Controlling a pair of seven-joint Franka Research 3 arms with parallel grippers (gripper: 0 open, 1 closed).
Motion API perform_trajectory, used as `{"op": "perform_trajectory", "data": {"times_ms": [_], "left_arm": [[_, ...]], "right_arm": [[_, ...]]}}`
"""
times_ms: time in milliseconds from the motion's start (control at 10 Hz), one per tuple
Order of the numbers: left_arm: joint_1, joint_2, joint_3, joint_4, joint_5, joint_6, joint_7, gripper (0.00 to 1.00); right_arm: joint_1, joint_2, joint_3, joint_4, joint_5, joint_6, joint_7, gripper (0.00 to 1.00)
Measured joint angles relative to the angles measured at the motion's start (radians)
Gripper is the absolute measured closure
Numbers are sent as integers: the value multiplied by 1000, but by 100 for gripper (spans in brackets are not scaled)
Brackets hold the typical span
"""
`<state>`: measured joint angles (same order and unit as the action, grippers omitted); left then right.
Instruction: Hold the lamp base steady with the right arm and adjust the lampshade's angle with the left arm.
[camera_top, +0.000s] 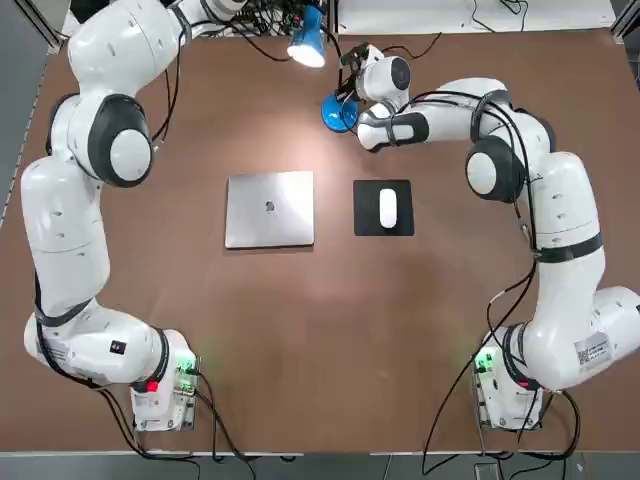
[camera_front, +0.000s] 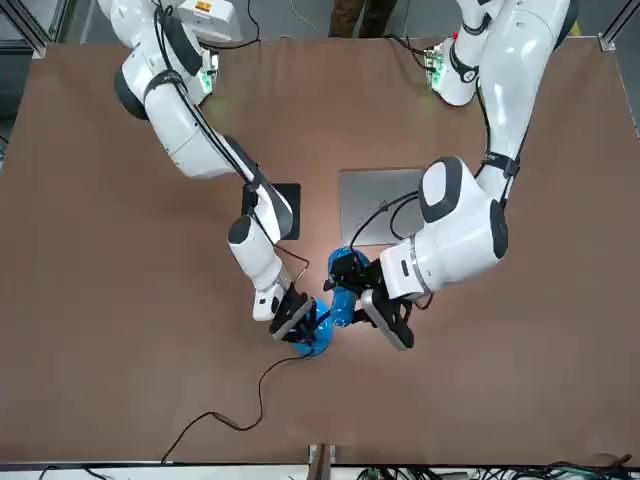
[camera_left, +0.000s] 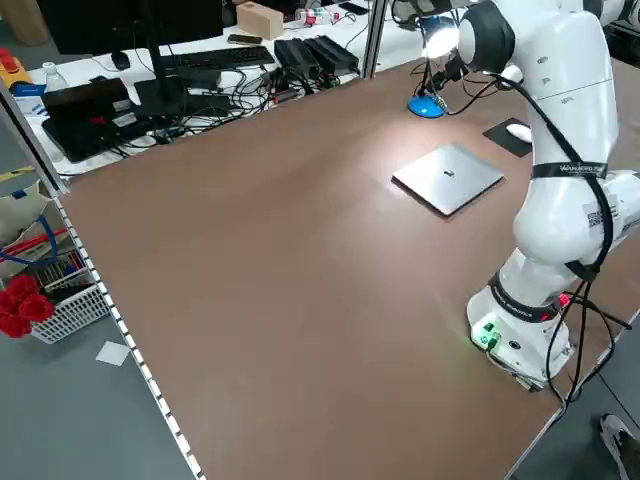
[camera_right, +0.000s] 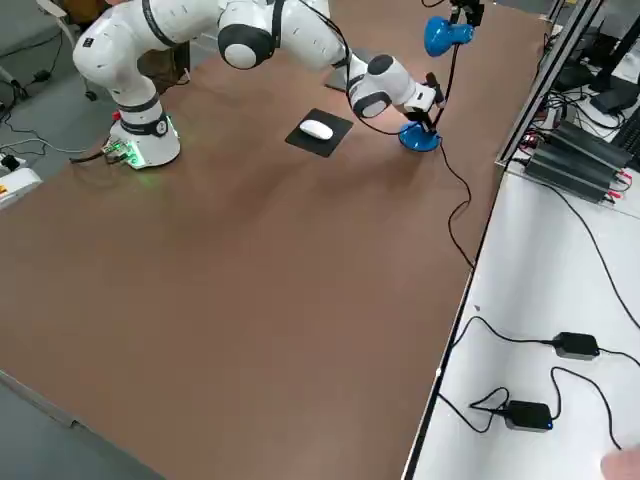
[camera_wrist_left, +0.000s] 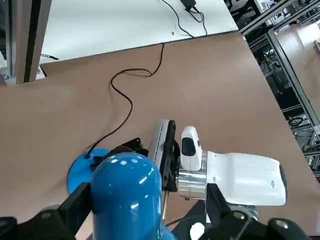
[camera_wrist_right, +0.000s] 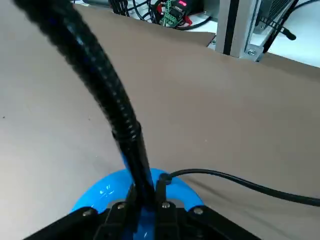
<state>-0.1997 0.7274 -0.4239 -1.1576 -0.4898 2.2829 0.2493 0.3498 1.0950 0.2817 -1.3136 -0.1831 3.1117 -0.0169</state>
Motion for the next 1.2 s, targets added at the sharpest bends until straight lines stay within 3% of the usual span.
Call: {"op": "perform_trajectory", "data": {"times_ms": [300,700,1000,1200], "left_arm": [[32,-55,0,3,77,-77,46,0],[179,-238,3,5,205,-459,35,0],[299,-371,3,4,406,-802,-72,0],[341,-419,4,-4,449,-871,-131,0]], "right_arm": [[0,4,-9,5,0,4,3,66],[0,6,-10,8,0,3,9,60],[0,6,-12,10,0,1,19,55],[-1,8,-19,13,0,0,29,41]]}}
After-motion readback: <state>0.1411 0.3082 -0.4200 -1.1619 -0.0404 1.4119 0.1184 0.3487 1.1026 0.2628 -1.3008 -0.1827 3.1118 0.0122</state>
